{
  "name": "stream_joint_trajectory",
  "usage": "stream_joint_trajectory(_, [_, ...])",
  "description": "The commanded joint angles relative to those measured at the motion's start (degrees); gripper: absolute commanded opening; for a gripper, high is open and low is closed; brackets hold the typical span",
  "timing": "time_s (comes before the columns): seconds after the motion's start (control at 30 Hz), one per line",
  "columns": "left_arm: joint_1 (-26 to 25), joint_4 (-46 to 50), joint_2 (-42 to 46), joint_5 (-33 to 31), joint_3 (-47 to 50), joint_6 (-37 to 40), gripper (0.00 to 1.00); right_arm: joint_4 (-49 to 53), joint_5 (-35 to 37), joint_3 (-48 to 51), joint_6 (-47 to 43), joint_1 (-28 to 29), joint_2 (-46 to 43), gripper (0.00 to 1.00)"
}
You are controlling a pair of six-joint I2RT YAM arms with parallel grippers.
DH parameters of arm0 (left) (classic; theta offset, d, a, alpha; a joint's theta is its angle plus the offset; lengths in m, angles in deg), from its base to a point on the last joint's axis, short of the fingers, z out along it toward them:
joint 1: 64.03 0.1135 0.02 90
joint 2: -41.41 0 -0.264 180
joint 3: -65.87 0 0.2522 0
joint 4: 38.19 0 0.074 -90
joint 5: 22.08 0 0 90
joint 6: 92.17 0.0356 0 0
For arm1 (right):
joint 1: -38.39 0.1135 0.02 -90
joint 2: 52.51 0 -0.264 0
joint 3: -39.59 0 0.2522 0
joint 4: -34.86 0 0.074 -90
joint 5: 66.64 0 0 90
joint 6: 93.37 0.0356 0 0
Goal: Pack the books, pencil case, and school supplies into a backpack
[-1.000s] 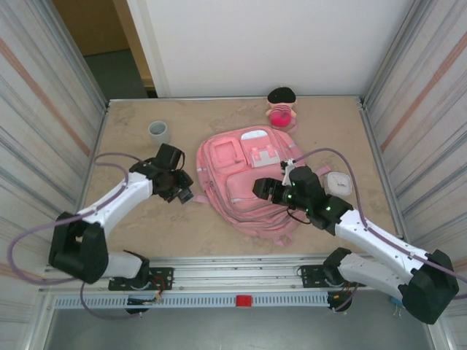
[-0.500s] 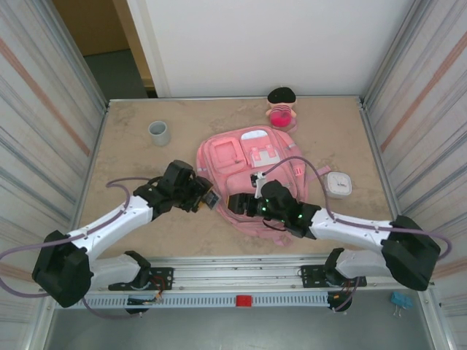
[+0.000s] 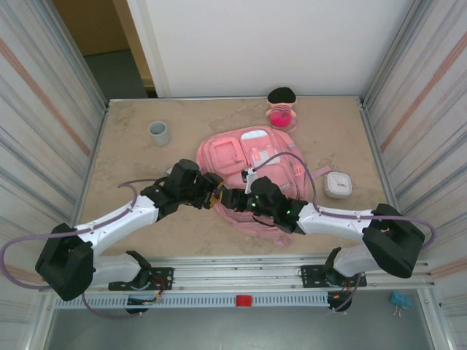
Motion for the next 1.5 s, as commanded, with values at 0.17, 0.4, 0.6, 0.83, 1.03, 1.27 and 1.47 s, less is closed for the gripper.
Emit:
stream_joint_trajectory(0.17, [-1.07,-3.41,-1.47,1.33,-0.04,-1.58,0.45,-0.06,4.53,-0.38,-1.53,0.50,-2.33,0.22])
stream_joint_trajectory(0.4, [-1.14,-3.59,-2.25,1.66,-0.46,-0.50,0.55,3.26,6.08,0.69,-2.82,0.43,-6.28,0.13])
stream_joint_trajectory(0.6, [-1.33,1.86,-1.75,-0.97,-3.05,6.32,0.71,8.16,6.67,1.56,-3.20,-0.89,-10.88,0.12])
stream_joint_trajectory(0.83, [-5.61,16.63,-2.27,-17.21,-12.99,35.37,0.79,21.97,-2.85,2.03,-4.43,-12.10,-23.59,0.11])
stream_joint_trajectory(1.03, [-11.14,12.77,-5.24,-25.91,-16.97,62.83,0.80,36.50,-19.75,-1.11,-8.15,-32.40,-33.26,0.12])
stream_joint_trajectory(1.27, [-15.37,2.34,-10.60,-20.20,-16.71,95.47,0.79,48.84,-34.70,-6.24,-13.88,-50.48,-34.21,0.11])
stream_joint_trajectory(1.47, [-19.78,-2.21,-16.67,-11.59,-16.33,119.59,0.73,51.69,-40.78,-5.63,-14.22,-59.66,-33.59,0.12])
